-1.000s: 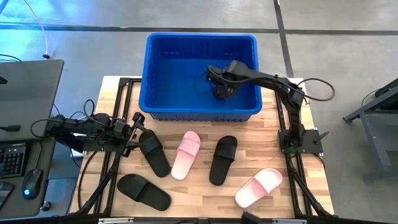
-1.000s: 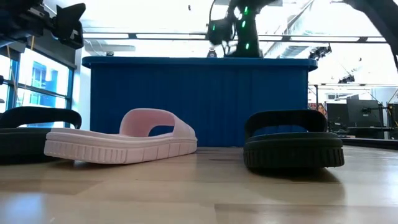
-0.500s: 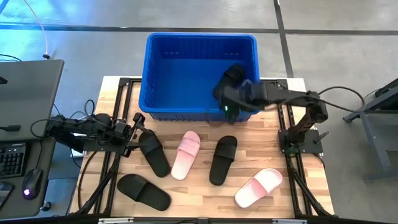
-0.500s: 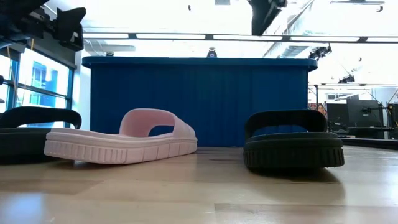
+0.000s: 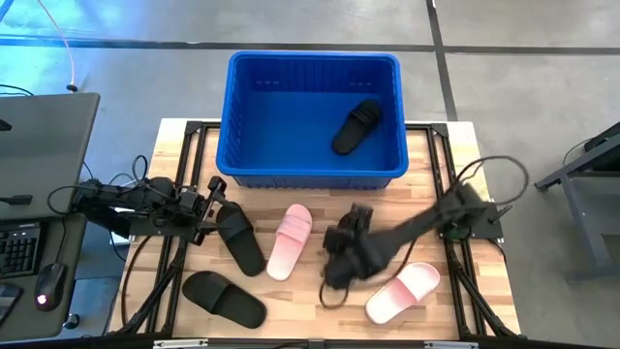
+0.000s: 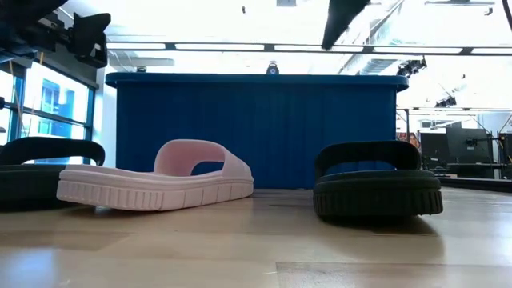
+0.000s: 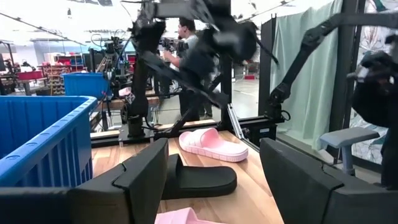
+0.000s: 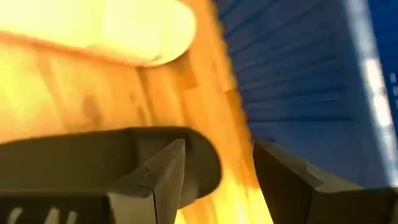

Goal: Pick and place slides into bin
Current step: Put the black slide into the blue container

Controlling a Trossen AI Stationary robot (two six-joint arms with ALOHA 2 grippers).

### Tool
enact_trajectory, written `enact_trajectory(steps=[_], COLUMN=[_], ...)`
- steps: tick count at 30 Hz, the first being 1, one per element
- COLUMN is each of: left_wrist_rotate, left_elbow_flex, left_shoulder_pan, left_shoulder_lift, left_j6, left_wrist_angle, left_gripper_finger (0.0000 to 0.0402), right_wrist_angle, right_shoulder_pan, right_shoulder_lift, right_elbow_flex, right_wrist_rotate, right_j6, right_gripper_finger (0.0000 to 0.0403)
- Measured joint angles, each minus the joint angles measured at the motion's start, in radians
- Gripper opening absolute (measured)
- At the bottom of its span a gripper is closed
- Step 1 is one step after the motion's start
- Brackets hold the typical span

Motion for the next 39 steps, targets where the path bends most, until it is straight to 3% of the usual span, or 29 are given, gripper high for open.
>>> enact_trajectory(steps=[7, 10, 14, 20, 26, 33, 39], left_wrist_rotate=[0.0, -0.02, -0.048, 0.064, 0.072, 0.079, -0.026], left_elbow_flex=[0.0, 0.0, 0.0, 0.0, 0.02, 0.17, 0.441], left_shoulder_pan=[0.0, 0.0, 0.0, -0.001, -0.001, 0.0, 0.0], left_shoulder_lift=[0.0, 0.0, 0.0, 0.0, 0.0, 0.016, 0.203], left_j6=[-0.006, -0.03, -0.063, -0.085, -0.078, -0.003, 0.107], left_wrist_angle=[0.002, 0.008, 0.008, 0.002, 0.001, -0.015, -0.308], left_gripper_finger=[0.0243, 0.0243, 0.0243, 0.0243, 0.0243, 0.0243, 0.0243], right_wrist_angle=[0.0, -0.013, 0.017, 0.034, 0.034, 0.051, 0.098], right_shoulder_pan=[0.099, 0.099, 0.065, 0.033, 0.029, 0.029, 0.015], right_shoulder_lift=[0.141, 0.188, 0.233, 0.248, 0.248, 0.248, 0.248], right_elbow_flex=[0.0, 0.0, 0.0, 0.0, 0.0, 0.0, 0.0], right_wrist_rotate=[0.014, 0.01, -0.103, -0.146, -0.151, -0.183, -0.216], right_j6=[0.093, 0.06, 0.058, 0.065, 0.121, 0.151, 0.113], right_gripper_finger=[0.0181, 0.0181, 0.0181, 0.0181, 0.0181, 0.0181, 0.0181])
